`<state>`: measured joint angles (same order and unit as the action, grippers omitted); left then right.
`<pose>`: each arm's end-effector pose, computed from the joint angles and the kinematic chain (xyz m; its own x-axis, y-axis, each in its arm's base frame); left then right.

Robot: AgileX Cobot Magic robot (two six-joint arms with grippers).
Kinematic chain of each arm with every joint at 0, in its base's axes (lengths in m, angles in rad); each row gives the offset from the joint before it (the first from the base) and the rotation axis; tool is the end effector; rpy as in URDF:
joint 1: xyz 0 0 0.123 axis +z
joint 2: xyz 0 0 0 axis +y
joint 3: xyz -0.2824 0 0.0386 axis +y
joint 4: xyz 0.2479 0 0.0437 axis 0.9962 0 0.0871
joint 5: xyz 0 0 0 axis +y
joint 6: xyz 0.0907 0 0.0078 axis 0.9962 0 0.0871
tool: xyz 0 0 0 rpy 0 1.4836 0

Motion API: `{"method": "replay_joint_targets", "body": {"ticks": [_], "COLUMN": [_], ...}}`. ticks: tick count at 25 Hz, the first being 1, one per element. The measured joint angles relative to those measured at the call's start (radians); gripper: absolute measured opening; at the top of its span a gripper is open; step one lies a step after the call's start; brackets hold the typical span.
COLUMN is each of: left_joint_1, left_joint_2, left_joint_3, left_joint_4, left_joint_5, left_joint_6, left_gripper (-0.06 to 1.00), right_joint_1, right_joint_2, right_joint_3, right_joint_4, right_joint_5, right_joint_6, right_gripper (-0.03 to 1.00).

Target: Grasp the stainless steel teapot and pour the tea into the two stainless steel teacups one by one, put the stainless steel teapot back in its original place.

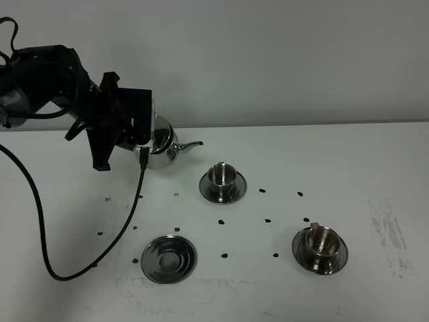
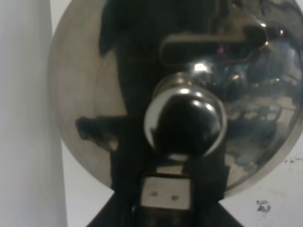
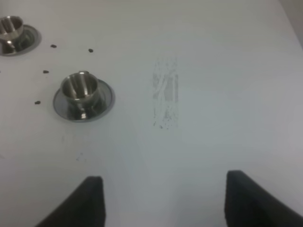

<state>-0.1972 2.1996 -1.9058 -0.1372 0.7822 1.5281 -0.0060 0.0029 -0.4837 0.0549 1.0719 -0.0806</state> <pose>0.4859 -0.1061 0.2232 0.1307 0.9789 -0.1569 0.8432 -0.0265 0.5370 -0.0031 0.0044 0.2718 -0.4796 -0.0513 -0.8760 -0.0623 0.9978 -0.0244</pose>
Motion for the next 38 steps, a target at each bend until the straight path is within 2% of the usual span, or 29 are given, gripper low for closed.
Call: {"method": "replay_joint_targets", "body": {"ticks": [5, 13, 18, 27, 32, 38], "left_joint_1": [0.000, 0.000, -0.002, -0.011, -0.012, -0.024], "left_joint_2": [0.035, 0.113, 0.125, 0.125, 0.125, 0.137], "left_joint_3": [-0.025, -0.160, -0.175, -0.178, -0.178, -0.178], "left_joint_4": [0.000, 0.006, 0.009, 0.009, 0.009, 0.008], "left_joint_5": [0.002, 0.028, 0.033, 0.026, -0.002, -0.037], "left_joint_6": [0.006, 0.011, 0.037, 0.131, 0.223, 0.250], "left_gripper": [0.26, 0.26, 0.26, 0.26, 0.26, 0.26], "right_joint_1": [0.000, 0.000, 0.000, 0.000, 0.000, 0.000], "right_joint_2": [0.000, 0.000, 0.000, 0.000, 0.000, 0.000], "right_joint_3": [0.000, 0.000, 0.000, 0.000, 0.000, 0.000], "right_joint_4": [0.000, 0.000, 0.000, 0.000, 0.000, 0.000], "right_joint_5": [0.000, 0.000, 0.000, 0.000, 0.000, 0.000], "right_joint_6": [0.000, 0.000, 0.000, 0.000, 0.000, 0.000], "right_gripper": [0.56, 0.56, 0.56, 0.56, 0.56, 0.56]}}
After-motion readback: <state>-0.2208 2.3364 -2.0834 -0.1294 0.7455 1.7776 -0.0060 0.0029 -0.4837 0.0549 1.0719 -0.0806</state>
